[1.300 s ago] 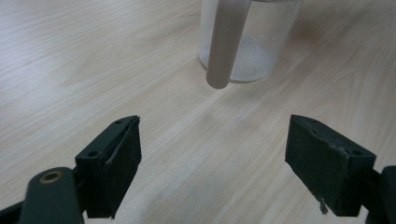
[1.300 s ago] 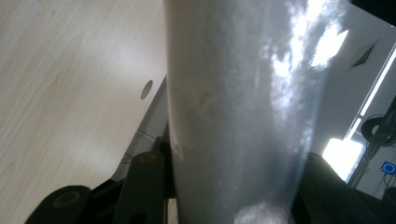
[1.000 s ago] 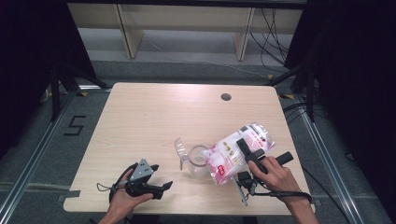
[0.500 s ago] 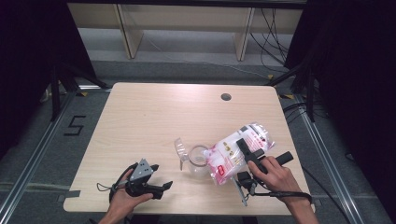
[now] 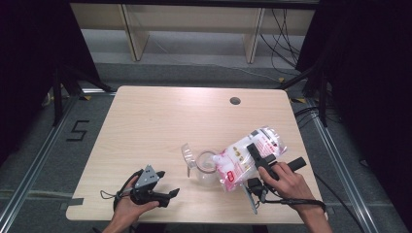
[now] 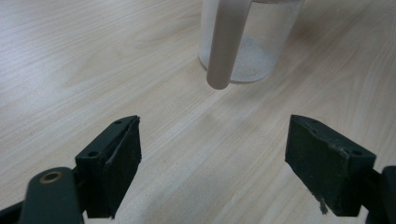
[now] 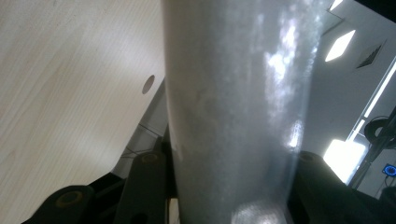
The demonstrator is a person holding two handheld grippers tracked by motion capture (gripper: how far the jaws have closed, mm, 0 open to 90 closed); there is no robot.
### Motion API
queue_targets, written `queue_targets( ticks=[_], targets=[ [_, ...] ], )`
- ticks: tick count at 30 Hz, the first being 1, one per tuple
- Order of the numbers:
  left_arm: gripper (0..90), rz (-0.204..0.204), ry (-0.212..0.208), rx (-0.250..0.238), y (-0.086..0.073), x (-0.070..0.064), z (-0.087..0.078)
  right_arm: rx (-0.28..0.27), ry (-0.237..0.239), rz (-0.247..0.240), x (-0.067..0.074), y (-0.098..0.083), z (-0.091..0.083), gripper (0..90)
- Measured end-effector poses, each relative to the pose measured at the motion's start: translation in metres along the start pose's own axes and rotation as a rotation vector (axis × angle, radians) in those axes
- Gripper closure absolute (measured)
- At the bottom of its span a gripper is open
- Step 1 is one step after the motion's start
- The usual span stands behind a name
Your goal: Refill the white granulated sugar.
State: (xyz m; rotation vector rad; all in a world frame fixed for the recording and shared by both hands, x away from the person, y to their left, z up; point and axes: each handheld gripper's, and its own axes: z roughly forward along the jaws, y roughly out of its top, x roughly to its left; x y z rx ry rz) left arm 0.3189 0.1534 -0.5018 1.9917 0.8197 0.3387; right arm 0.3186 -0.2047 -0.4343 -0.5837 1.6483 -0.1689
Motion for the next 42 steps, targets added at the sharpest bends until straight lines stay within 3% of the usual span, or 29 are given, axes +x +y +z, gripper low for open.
queue_targets(
  ticks=[2,3,5,14,26,28,29,42],
  targets=[
    [18.1,0.001,0.000,0.000,0.0001,0.0000,0.0001,-0.013,-0.006,-0.036,-0.0020,-0.0001,0.0007,63.5],
    [18.0,-0.001,-0.001,0.001,0.0000,-0.0002,0.0002,-0.008,-0.005,-0.011,-0.0006,0.0005,0.0001,63.5],
    [18.0,-0.001,-0.001,0.000,0.0000,-0.0003,0.0001,-0.014,-0.006,-0.033,-0.0018,0.0002,0.0007,63.6],
    [18.0,0.002,0.000,0.000,0.0001,0.0000,0.0000,-0.010,-0.009,-0.045,-0.0031,-0.0007,-0.0004,63.9],
    [18.0,0.002,0.000,0.000,0.0000,-0.0001,0.0000,-0.008,-0.016,-0.012,-0.0024,-0.0010,-0.0019,64.4],
    [18.0,0.002,0.000,0.000,0.0001,-0.0001,-0.0001,-0.008,-0.014,-0.014,-0.0026,-0.0011,-0.0020,64.5],
    [18.0,0.002,0.000,0.000,0.0001,-0.0001,-0.0001,-0.013,-0.021,-0.037,-0.0039,-0.0009,-0.0019,64.6],
    [18.0,0.000,0.001,0.000,0.0000,-0.0001,0.0001,-0.021,-0.024,-0.047,-0.0048,-0.0012,-0.0018,65.7]
  ],
)
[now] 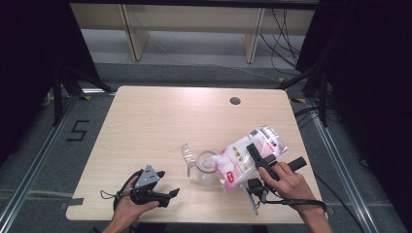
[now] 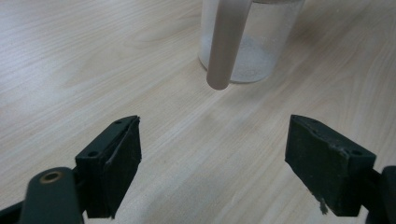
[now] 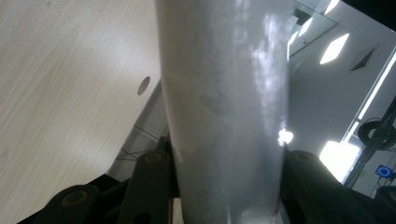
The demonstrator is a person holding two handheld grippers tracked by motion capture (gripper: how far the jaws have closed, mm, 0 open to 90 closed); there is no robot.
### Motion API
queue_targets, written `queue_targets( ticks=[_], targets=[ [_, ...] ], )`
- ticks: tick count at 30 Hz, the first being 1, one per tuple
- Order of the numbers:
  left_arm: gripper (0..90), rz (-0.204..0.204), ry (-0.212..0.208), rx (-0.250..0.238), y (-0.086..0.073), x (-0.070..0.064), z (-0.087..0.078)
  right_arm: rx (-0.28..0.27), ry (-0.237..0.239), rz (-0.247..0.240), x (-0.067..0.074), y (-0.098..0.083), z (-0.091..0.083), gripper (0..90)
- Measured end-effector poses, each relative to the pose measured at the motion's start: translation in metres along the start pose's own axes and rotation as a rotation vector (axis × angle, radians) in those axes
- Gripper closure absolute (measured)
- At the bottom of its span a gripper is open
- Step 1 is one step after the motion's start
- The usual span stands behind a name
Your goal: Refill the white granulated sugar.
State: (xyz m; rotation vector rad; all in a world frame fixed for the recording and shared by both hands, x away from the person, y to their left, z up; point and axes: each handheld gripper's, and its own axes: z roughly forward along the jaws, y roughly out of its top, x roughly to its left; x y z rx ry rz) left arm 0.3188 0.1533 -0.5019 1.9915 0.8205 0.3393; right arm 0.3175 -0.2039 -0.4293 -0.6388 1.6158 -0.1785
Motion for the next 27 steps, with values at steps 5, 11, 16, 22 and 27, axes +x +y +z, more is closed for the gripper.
queue_targets(
  ticks=[5,11,16,22,27],
  targets=[
    [18.0,-0.001,-0.001,0.000,0.0000,-0.0001,0.0002,0.001,0.003,0.005,0.0003,-0.0002,-0.0002,66.2],
    [18.0,-0.001,0.000,0.000,0.0000,0.0000,0.0001,0.003,0.002,0.015,0.0007,-0.0004,-0.0007,66.8],
    [18.0,-0.002,0.000,0.000,0.0000,0.0000,0.0001,0.002,-0.004,0.014,0.0002,-0.0007,-0.0009,67.3],
    [18.0,-0.003,0.001,-0.002,0.0000,0.0000,0.0000,0.005,0.002,0.029,0.0007,-0.0005,-0.0011,67.7],
    [18.0,-0.001,0.001,-0.002,0.0000,0.0001,-0.0001,-0.001,-0.001,0.021,-0.0006,-0.0004,-0.0011,68.4]
  ],
)
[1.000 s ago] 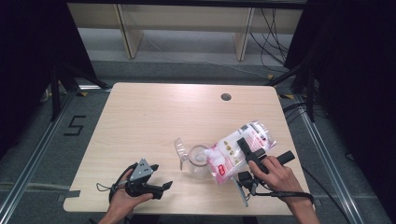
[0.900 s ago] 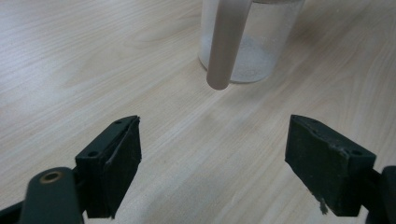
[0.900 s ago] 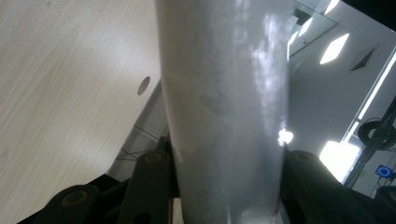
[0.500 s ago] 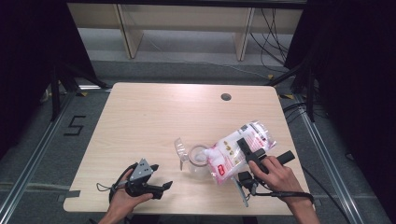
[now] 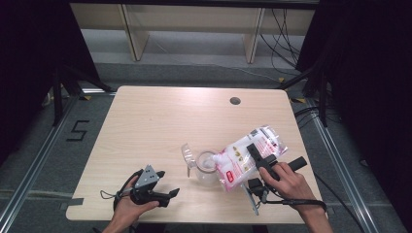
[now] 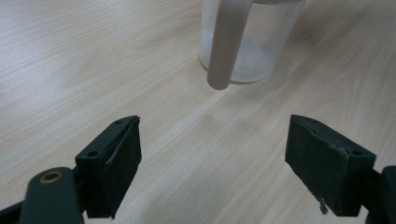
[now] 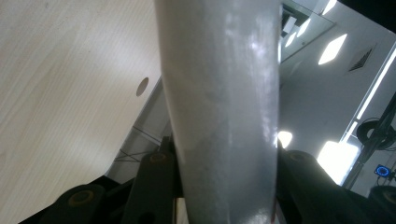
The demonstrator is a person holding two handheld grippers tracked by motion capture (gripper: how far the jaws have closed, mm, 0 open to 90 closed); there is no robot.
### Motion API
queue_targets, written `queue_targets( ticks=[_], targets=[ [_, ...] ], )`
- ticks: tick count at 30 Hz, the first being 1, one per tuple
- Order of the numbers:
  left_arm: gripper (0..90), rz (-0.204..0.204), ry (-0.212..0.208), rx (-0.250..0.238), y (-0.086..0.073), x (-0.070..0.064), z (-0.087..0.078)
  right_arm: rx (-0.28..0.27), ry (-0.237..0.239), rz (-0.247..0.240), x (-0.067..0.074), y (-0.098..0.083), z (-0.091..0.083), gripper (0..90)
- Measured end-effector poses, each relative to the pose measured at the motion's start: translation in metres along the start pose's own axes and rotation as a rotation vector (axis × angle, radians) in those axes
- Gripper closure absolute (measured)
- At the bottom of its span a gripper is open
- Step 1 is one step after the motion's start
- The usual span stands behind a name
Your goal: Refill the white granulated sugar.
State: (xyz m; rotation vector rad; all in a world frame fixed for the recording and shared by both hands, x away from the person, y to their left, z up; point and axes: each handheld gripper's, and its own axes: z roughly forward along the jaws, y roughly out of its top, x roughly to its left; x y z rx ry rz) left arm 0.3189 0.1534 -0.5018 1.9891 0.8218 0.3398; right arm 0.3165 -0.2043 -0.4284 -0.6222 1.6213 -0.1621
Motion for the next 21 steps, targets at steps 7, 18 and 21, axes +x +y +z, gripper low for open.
queue_targets(
  ticks=[7,18,21],
  targets=[
    [18.0,-0.001,0.000,-0.001,0.0000,0.0000,-0.0001,-0.001,0.000,0.002,0.0002,0.0000,0.0000,69.1],
    [18.0,-0.004,0.002,0.000,-0.0001,-0.0004,-0.0003,-0.003,-0.005,-0.012,-0.0002,-0.0007,-0.0005,69.6],
    [18.0,-0.003,0.002,0.001,0.0000,-0.0004,-0.0003,-0.003,-0.006,-0.013,-0.0003,-0.0007,-0.0005,69.7]
  ],
)
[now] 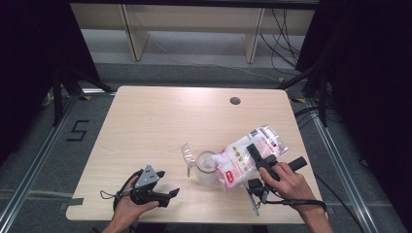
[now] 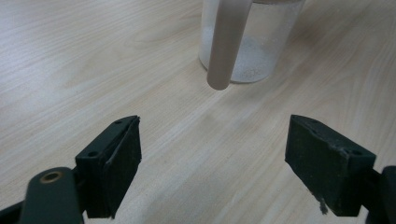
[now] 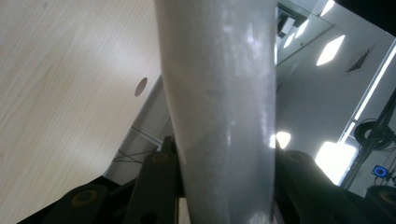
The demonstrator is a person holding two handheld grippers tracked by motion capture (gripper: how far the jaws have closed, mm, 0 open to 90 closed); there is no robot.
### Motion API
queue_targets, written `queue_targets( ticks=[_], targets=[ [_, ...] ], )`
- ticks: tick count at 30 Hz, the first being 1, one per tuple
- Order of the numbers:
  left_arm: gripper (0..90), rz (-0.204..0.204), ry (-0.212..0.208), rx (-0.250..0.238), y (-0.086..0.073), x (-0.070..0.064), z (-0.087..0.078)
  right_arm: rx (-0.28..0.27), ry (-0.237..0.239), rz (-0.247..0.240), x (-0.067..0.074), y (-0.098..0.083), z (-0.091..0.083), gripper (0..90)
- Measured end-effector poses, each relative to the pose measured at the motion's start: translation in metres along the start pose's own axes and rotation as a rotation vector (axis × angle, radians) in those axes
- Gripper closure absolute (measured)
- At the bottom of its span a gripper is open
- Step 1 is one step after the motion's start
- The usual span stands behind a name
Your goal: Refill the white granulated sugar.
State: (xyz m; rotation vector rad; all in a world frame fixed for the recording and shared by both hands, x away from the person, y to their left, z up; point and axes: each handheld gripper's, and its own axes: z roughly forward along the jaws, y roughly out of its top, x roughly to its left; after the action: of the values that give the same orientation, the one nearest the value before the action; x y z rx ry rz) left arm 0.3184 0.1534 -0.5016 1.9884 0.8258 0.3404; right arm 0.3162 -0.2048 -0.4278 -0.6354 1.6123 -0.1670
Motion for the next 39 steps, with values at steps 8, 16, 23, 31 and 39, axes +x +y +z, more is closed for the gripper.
queue_targets(
  ticks=[8,16,23,31,39],
  targets=[
    [18.0,-0.001,0.001,-0.001,0.0000,-0.0001,0.0001,-0.008,-0.009,-0.007,-0.0002,0.0003,0.0003,69.9],
    [18.0,-0.001,0.000,-0.001,0.0000,0.0001,0.0001,-0.007,0.000,-0.011,-0.0015,0.0004,-0.0001,70.2],
    [18.0,0.006,-0.002,0.001,0.0001,0.0003,0.0005,0.001,0.000,0.014,-0.0016,0.0006,-0.0017,70.5],
    [18.1,0.003,-0.003,0.001,0.0000,0.0003,0.0006,-0.007,-0.005,-0.008,-0.0037,0.0001,-0.0011,70.9],
    [18.0,0.001,-0.001,0.001,0.0001,0.0003,0.0005,-0.009,-0.005,-0.008,-0.0041,0.0001,-0.0011,71.3]
  ],
)
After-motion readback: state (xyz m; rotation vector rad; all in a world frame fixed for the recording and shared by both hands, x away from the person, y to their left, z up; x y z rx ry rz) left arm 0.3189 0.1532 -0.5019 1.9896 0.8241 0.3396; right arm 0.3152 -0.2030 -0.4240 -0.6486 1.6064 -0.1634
